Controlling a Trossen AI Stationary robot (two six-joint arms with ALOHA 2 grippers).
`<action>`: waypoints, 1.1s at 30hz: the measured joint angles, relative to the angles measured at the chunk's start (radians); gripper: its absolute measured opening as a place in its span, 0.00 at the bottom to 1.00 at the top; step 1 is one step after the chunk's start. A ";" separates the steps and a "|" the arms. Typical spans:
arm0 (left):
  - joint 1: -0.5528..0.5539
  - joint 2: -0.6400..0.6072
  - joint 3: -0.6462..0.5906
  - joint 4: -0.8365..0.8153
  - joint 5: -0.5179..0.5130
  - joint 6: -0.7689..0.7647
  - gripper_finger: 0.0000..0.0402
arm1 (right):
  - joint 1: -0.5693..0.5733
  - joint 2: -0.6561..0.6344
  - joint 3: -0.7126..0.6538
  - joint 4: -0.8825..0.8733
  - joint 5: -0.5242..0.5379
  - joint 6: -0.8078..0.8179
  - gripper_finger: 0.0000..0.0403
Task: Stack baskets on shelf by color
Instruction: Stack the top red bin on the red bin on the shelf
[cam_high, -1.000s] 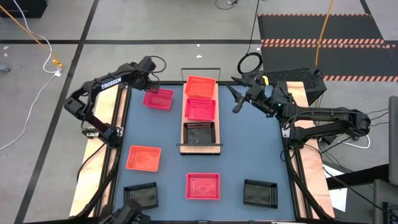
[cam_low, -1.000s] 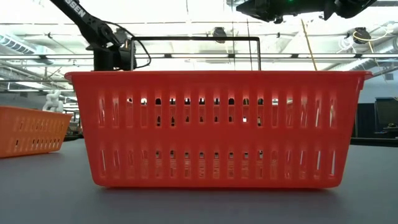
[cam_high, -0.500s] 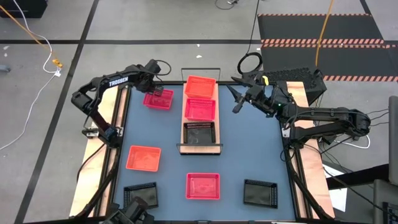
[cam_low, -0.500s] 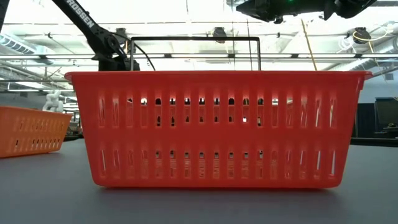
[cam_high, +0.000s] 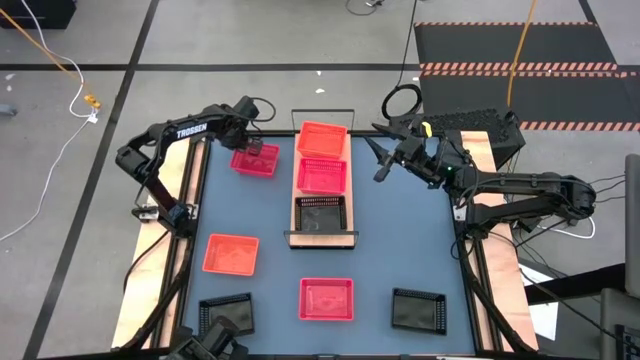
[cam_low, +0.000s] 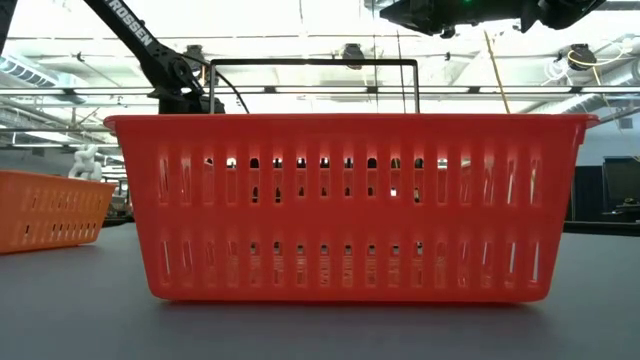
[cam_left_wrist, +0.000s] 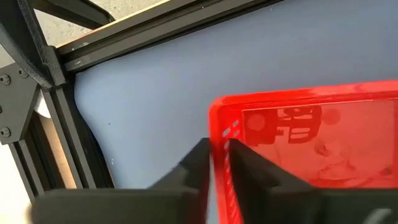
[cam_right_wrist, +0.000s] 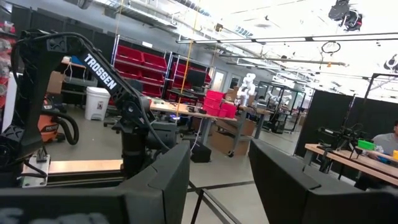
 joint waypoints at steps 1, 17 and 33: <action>0.000 0.000 0.000 0.002 0.000 -0.003 0.06 | 0.000 0.000 0.000 0.000 0.000 0.000 0.40; -0.051 -0.206 0.000 0.003 -0.016 -0.040 0.04 | -0.035 0.000 -0.001 -0.049 0.000 -0.028 0.40; -0.561 -0.616 0.000 0.317 -0.425 -0.071 0.01 | -0.144 0.227 -0.001 0.177 -0.237 0.224 0.40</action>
